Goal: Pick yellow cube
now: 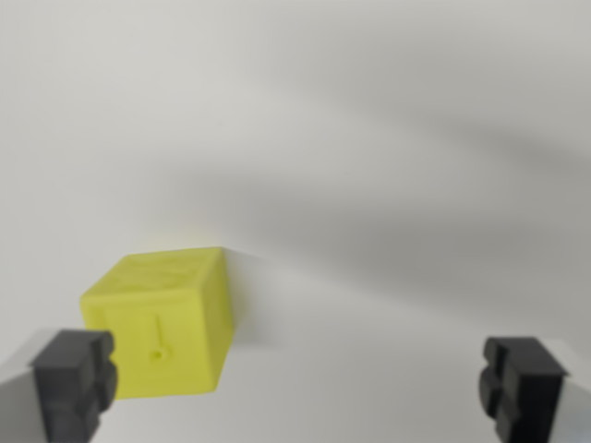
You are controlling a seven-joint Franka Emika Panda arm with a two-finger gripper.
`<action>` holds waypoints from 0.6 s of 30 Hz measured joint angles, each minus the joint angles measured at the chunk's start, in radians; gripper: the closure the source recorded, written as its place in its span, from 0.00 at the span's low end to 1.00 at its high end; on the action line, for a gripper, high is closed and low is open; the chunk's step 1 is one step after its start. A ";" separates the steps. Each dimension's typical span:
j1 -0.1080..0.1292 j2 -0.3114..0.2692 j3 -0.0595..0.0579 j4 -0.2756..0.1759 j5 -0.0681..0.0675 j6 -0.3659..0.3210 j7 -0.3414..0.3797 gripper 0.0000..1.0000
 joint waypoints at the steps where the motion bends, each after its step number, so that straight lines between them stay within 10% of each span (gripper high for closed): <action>1: 0.005 0.003 0.000 -0.006 0.000 0.009 0.001 0.00; 18: 0.090 0.065 0.000 -0.097 -0.003 0.166 0.028 0.00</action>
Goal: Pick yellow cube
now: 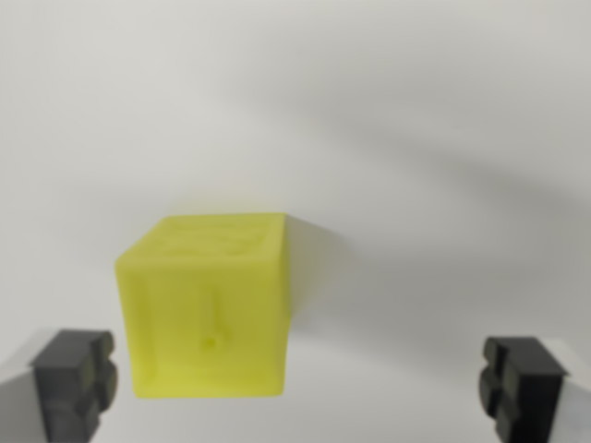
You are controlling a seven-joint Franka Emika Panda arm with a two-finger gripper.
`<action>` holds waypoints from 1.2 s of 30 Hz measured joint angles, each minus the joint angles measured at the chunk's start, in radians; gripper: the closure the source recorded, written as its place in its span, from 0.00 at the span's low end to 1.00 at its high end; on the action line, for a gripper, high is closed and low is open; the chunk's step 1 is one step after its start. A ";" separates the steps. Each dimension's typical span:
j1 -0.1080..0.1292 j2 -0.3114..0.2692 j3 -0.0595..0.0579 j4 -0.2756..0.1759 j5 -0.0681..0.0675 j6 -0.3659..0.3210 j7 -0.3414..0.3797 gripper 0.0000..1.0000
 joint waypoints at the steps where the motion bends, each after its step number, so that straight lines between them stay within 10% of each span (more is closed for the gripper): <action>1: 0.005 0.005 0.000 -0.005 0.000 0.010 0.002 0.00; 15: 0.079 0.078 0.000 -0.050 -0.010 0.130 0.033 0.00; 36: 0.080 0.204 -0.003 -0.024 -0.025 0.231 0.042 0.00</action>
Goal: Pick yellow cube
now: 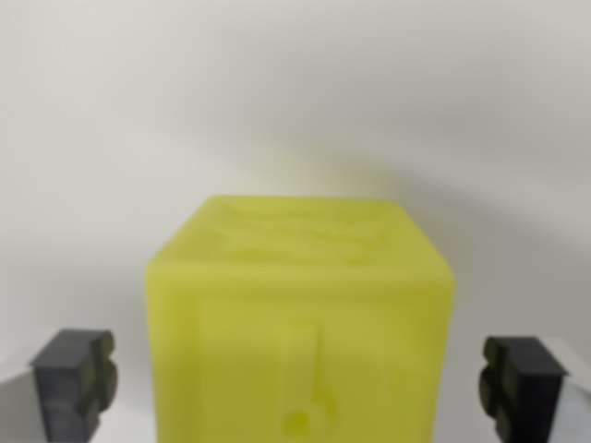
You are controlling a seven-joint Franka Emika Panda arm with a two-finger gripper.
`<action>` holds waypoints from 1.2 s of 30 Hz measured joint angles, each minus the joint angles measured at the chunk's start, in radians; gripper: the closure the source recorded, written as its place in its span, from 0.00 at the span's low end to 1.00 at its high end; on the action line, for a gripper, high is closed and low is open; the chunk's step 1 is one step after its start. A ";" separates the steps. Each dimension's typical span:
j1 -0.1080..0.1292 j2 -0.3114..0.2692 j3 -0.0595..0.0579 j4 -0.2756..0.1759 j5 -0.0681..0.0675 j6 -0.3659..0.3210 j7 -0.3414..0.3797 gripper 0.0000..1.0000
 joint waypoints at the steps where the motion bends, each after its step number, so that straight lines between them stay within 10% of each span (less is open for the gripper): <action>1: 0.000 0.009 0.000 0.002 -0.001 0.007 0.001 0.00; 11: -0.003 0.057 -0.001 0.016 -0.017 0.041 0.013 0.00; 12: -0.008 0.057 0.002 0.016 -0.027 0.041 0.020 1.00; 36: 0.001 -0.125 0.002 -0.027 0.012 -0.097 -0.010 1.00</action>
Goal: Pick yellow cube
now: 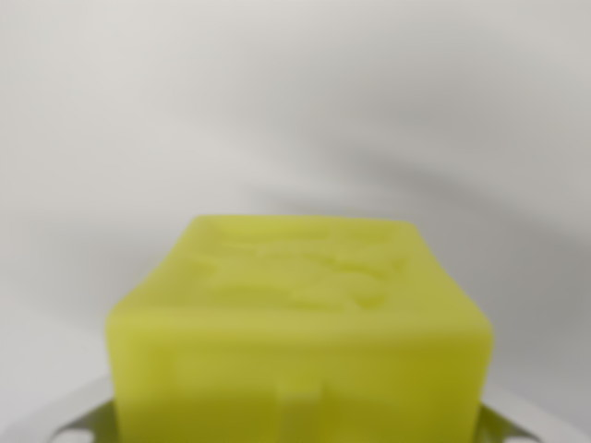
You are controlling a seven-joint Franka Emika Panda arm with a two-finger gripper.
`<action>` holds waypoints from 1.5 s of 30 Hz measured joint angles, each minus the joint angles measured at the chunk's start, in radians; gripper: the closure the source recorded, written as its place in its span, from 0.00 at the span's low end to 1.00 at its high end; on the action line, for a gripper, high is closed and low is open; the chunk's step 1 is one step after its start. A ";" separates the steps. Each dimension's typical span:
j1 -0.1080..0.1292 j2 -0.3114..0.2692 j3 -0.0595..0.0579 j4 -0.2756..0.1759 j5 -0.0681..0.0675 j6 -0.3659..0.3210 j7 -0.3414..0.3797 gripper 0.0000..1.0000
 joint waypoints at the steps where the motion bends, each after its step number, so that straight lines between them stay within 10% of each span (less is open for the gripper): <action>1: 0.000 -0.009 0.000 -0.001 0.001 -0.007 -0.001 1.00; 45: 0.004 -0.366 0.000 -0.007 0.015 -0.360 -0.011 1.00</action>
